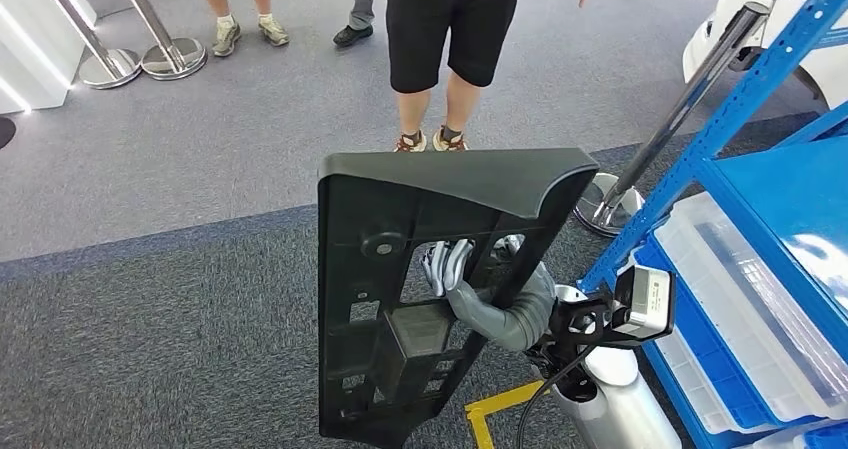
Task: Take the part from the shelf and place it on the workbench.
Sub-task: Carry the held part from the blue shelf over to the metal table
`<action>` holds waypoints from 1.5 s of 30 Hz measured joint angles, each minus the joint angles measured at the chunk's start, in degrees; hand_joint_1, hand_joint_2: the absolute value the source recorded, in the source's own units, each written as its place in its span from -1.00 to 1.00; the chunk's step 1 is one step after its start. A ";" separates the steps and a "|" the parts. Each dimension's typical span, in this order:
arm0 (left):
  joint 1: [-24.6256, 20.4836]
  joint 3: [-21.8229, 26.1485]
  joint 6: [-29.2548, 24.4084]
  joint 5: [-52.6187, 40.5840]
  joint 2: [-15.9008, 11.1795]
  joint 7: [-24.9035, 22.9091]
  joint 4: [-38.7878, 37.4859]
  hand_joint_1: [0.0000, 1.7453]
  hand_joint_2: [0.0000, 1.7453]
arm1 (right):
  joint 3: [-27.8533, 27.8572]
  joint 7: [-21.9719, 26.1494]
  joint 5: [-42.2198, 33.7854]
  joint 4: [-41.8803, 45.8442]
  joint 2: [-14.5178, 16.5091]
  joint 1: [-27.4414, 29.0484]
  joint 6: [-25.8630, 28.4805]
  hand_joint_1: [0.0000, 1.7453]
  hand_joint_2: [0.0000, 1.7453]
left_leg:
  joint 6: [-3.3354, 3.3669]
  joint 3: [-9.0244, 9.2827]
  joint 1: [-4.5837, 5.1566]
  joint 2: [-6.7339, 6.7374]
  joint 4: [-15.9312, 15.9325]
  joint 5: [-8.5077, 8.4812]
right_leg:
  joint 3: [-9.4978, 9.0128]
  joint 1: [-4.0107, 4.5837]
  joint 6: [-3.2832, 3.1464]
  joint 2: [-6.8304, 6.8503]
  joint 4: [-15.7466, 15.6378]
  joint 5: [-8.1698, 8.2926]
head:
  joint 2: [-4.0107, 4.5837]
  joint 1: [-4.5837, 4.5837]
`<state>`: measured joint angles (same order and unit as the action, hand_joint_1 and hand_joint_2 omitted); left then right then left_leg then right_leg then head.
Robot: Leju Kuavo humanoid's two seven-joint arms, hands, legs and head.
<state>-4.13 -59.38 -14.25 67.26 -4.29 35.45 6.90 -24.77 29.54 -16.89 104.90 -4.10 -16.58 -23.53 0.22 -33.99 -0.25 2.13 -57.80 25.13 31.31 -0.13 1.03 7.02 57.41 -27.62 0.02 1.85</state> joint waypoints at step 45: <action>-0.84 -1.68 -0.18 0.02 0.87 -2.71 -0.02 -1.00 1.00 | 2.63 -10.95 -7.41 -10.14 2.67 -22.61 3.93 1.00 1.00 | -0.36 -2.21 -0.28 -10.85 -0.58 -1.29 | 2.72 -1.01 -0.40 -11.47 1.42 0.91 | 0.00 0.02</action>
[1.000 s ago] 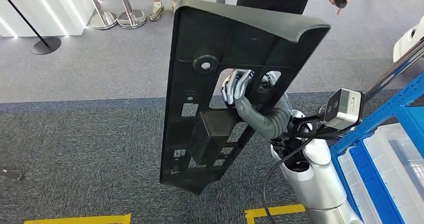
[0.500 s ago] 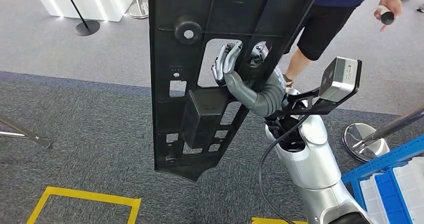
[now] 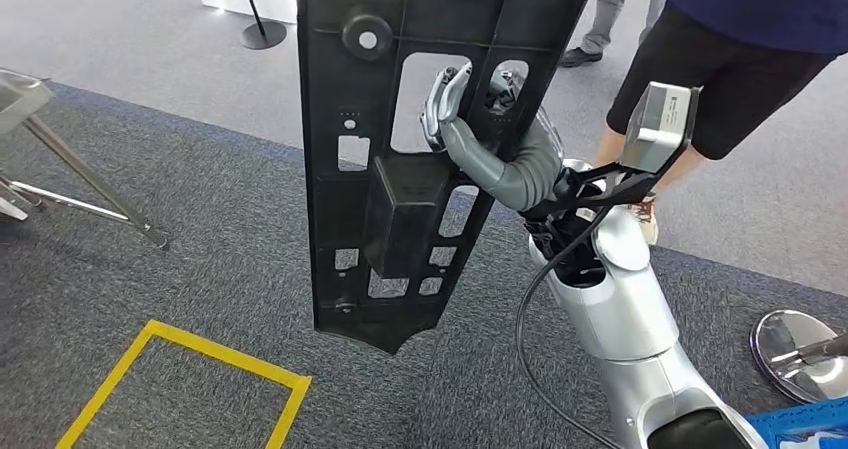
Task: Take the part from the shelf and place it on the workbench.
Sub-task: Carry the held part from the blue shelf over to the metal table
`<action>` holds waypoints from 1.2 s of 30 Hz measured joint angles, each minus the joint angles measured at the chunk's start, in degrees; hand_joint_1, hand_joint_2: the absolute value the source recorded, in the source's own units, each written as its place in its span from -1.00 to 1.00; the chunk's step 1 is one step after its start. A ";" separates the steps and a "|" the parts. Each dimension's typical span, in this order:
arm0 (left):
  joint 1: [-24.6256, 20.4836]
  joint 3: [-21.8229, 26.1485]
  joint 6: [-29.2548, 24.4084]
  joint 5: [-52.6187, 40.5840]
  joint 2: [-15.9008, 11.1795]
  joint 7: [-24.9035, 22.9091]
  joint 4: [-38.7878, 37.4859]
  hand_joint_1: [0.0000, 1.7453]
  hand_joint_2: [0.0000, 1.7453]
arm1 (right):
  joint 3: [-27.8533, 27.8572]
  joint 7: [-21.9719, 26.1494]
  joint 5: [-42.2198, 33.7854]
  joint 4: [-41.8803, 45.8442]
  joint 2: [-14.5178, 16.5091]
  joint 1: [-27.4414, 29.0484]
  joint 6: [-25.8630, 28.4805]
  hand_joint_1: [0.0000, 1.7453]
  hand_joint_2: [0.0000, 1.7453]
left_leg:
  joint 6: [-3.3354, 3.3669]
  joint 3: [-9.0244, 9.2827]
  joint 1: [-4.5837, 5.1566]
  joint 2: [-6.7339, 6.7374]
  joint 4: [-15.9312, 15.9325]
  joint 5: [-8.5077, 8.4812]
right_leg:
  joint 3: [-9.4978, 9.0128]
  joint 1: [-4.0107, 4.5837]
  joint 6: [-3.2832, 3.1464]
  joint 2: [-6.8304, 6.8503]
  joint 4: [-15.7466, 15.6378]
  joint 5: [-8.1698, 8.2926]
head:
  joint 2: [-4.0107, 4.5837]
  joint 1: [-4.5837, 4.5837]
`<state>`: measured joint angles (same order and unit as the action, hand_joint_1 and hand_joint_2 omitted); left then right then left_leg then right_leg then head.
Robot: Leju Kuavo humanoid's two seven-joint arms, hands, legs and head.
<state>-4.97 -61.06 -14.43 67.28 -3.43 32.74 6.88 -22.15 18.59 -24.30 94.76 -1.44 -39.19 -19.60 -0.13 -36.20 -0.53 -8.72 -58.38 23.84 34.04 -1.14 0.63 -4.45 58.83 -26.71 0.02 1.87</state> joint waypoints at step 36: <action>1.88 2.00 -2.94 -0.11 -4.20 -5.11 -0.31 -1.00 1.00 | 0.58 0.83 1.70 -2.32 0.82 3.92 -0.06 1.00 1.00 | -1.41 -4.70 0.23 7.57 -10.73 6.14 | -0.73 0.38 -1.95 5.38 -0.56 -0.15 | 0.00 0.73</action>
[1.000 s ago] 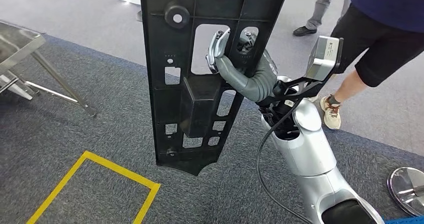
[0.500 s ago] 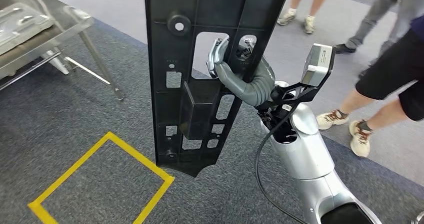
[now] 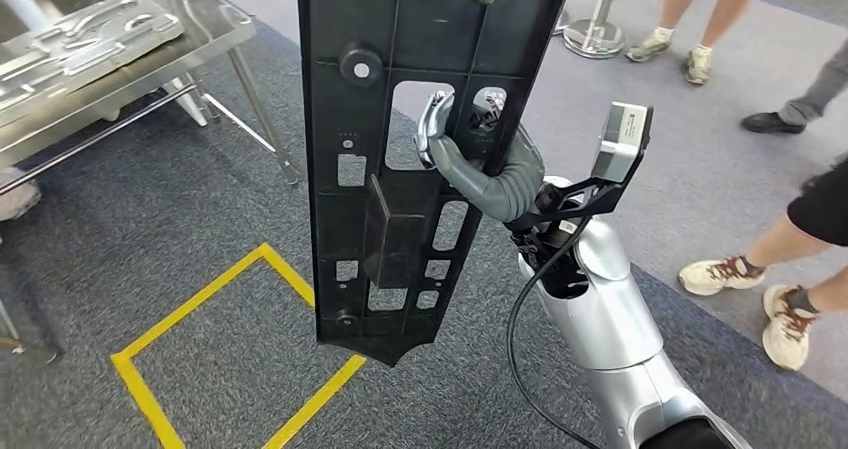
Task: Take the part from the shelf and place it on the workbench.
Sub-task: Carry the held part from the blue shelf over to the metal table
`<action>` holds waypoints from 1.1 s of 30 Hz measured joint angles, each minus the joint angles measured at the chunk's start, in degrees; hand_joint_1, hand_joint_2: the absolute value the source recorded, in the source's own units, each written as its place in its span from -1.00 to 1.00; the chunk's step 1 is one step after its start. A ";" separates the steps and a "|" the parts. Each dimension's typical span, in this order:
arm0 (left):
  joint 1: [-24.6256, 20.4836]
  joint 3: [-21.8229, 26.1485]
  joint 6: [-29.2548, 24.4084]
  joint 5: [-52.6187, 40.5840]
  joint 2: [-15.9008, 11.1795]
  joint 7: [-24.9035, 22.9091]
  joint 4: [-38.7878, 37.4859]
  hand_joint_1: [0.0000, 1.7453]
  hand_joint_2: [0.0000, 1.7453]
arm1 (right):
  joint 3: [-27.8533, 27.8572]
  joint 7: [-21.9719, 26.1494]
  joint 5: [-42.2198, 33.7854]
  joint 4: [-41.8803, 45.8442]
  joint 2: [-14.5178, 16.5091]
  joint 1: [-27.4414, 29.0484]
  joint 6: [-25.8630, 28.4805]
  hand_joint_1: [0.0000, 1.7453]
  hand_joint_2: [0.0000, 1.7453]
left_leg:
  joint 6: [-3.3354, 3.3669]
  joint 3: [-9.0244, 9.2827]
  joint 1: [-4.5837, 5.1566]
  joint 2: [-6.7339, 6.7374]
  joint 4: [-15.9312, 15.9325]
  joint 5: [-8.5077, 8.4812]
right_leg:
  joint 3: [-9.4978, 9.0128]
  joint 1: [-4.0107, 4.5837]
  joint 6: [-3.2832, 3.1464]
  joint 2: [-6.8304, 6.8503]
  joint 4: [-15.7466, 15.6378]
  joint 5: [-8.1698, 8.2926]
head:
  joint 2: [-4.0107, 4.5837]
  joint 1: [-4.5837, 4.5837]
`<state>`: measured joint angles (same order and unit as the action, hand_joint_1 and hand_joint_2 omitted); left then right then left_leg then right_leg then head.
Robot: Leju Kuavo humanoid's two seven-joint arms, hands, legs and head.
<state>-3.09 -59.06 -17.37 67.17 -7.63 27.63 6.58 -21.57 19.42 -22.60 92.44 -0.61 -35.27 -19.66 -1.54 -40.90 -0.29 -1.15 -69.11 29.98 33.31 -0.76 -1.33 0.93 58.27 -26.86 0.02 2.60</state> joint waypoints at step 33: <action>0.02 0.92 2.14 0.01 0.55 -0.81 -0.11 -1.00 1.00 | 0.98 0.11 0.28 -2.16 0.39 -0.21 -0.08 1.00 1.00 | -0.52 -2.21 -0.43 0.78 -4.89 1.70 | -0.34 -0.17 0.30 1.44 -1.11 0.64 | 0.00 0.79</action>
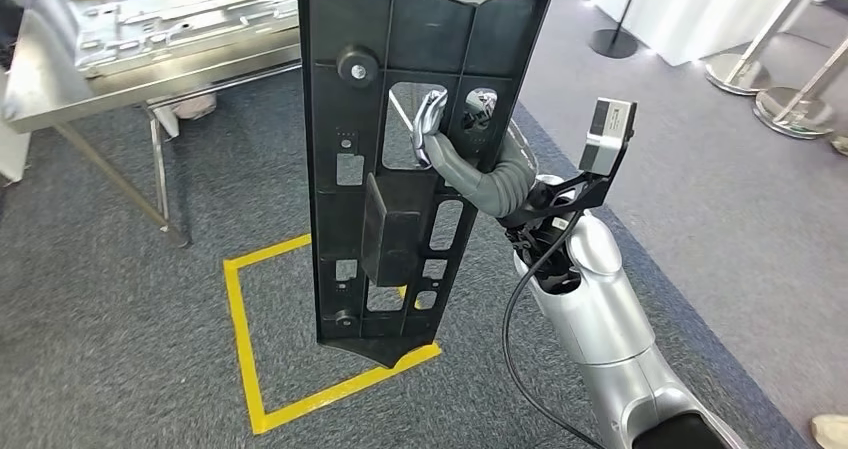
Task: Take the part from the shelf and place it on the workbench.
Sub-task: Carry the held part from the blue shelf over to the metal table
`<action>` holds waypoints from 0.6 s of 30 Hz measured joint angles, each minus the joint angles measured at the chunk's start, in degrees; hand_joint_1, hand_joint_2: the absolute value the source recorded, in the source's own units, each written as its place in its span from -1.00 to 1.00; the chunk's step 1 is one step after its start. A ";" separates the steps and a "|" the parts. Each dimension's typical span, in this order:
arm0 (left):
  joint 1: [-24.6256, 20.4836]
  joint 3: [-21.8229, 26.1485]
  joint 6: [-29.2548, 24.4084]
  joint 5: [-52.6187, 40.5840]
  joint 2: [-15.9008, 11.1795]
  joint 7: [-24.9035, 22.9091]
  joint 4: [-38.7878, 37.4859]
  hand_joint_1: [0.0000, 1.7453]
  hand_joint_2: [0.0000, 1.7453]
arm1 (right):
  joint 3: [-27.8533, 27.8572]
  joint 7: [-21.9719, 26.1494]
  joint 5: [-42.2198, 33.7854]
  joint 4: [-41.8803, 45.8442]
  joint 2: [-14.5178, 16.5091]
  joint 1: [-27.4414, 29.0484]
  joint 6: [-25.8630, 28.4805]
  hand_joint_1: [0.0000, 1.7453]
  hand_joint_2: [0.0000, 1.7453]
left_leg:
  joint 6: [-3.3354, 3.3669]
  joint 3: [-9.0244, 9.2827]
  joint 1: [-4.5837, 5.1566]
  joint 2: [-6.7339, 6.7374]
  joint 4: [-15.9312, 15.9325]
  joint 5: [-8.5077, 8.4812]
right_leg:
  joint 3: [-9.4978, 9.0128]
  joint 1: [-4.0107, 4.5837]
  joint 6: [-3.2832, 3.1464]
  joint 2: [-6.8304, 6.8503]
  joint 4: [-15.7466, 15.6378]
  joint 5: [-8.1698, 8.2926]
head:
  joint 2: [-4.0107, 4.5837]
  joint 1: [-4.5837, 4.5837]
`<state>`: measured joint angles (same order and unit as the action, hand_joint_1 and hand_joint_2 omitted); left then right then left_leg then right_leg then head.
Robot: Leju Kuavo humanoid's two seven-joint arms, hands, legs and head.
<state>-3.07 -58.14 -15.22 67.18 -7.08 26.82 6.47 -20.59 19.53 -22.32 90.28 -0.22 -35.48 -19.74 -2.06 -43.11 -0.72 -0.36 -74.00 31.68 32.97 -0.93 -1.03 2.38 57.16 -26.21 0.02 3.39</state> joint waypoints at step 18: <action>-0.29 -0.02 0.47 0.01 0.04 0.11 0.00 -1.00 1.00 | 0.35 0.05 0.04 -0.58 -0.07 0.49 -0.02 1.00 1.00 | 3.25 8.28 0.39 -4.67 16.18 -7.02 | 5.19 0.17 2.12 -3.28 10.61 -3.06 | 0.00 -0.35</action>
<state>-3.36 -58.16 -14.75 67.18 -7.04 26.93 6.47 -20.24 19.58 -22.28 89.70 -0.28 -34.99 -19.75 1.19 -34.83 -0.33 -5.04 -57.82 24.66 38.16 -0.76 1.09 -0.91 67.78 -29.27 0.02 3.04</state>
